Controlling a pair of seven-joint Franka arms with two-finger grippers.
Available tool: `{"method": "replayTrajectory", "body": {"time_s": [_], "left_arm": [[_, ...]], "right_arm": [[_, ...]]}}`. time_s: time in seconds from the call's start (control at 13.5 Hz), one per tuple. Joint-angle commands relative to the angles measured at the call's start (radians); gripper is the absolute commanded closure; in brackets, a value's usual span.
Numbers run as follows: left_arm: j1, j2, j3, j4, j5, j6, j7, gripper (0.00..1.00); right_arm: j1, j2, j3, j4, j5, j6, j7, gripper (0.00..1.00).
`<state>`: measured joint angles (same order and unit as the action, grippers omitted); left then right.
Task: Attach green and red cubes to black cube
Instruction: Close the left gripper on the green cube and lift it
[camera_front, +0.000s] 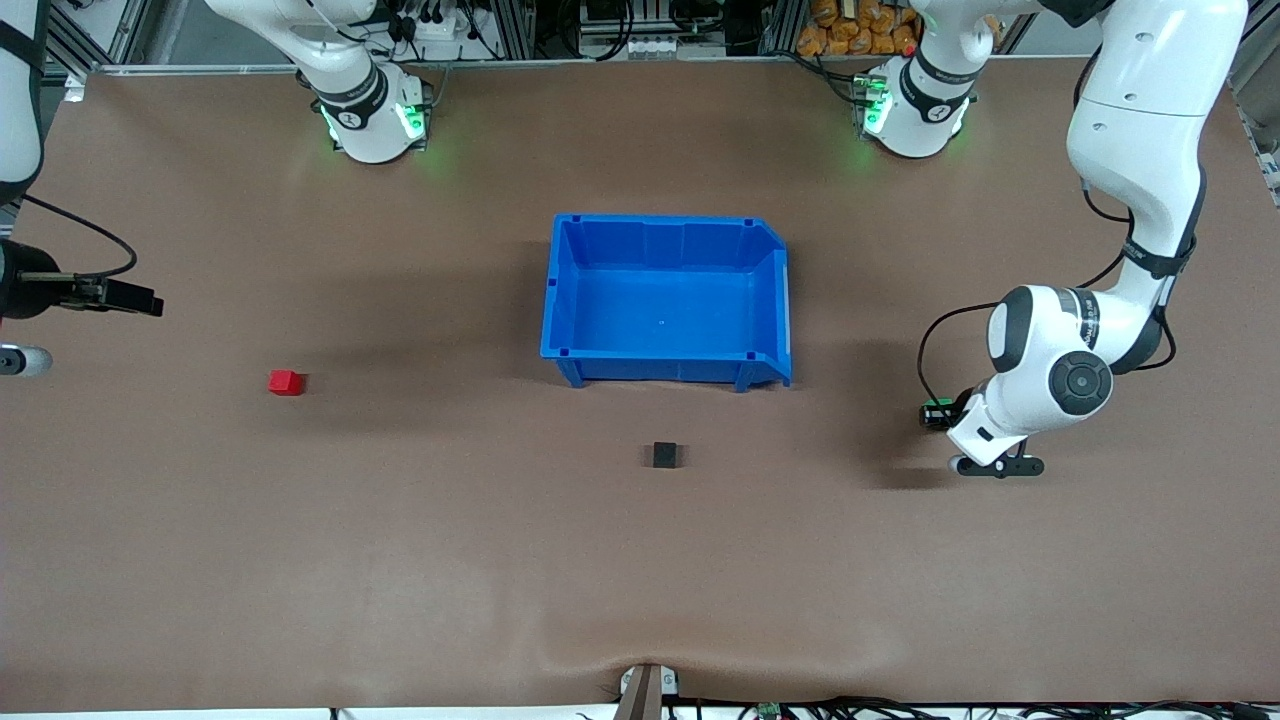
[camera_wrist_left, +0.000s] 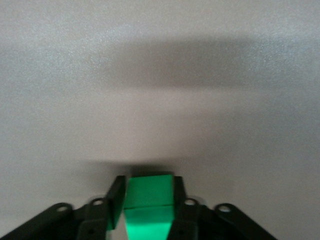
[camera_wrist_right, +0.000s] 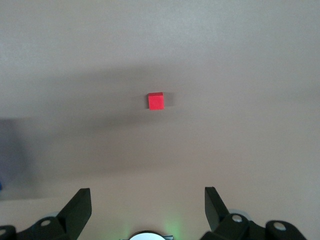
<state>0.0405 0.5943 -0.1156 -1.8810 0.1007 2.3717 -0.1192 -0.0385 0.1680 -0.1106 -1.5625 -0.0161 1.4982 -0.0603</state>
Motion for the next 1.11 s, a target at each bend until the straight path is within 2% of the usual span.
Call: {"method": "replayTrajectory", "body": {"time_s": [0.0, 0.07, 0.22, 0.52, 1.04], "left_arm": [[0.004, -0.002, -0.004, 0.006, 0.019, 0.004, -0.019, 0.77], [0.005, -0.004, -0.004, 0.006, 0.019, 0.003, -0.019, 0.81], [0.007, -0.004, -0.004, 0.008, 0.013, 0.003, -0.022, 1.0], [0.019, -0.01, -0.004, 0.009, 0.01, 0.003, -0.045, 1.0], [0.004, -0.01, -0.015, 0.035, -0.001, 0.003, -0.342, 1.0]], "right_arm": [[-0.015, 0.015, 0.009, 0.015, -0.013, 0.005, -0.001, 0.0], [-0.015, 0.021, 0.011, 0.016, -0.012, 0.005, -0.001, 0.0], [-0.018, 0.039, 0.011, 0.015, -0.007, 0.002, 0.0, 0.0], [-0.026, 0.054, 0.011, 0.012, -0.002, 0.004, 0.0, 0.0], [-0.018, 0.065, 0.011, -0.031, -0.001, 0.079, -0.001, 0.0]]}}
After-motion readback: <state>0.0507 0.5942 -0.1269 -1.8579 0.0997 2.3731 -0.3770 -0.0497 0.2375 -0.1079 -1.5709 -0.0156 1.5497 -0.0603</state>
